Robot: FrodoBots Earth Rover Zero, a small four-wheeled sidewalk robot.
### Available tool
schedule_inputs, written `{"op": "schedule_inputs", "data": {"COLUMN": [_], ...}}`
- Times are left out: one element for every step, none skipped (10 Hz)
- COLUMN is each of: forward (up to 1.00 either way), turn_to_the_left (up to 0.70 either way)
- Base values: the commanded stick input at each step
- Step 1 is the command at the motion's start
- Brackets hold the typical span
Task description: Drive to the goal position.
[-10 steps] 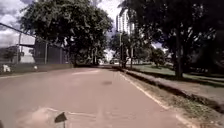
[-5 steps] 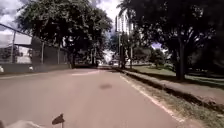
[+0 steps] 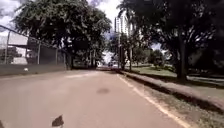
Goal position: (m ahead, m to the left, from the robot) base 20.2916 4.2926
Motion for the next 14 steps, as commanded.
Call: {"op": "schedule_inputs", "data": {"forward": [0.70, 0.70, 0.70, 0.70, 0.70, 0.70, 0.70, 0.70, 0.70, 0.70, 0.70, 0.70, 0.70, 0.70], "turn_to_the_left": [0.00, 0.00, 0.00, 0.00, 0.00, 0.00, 0.00, 0.00, 0.00, 0.00, 0.00, 0.00, 0.00, 0.00]}}
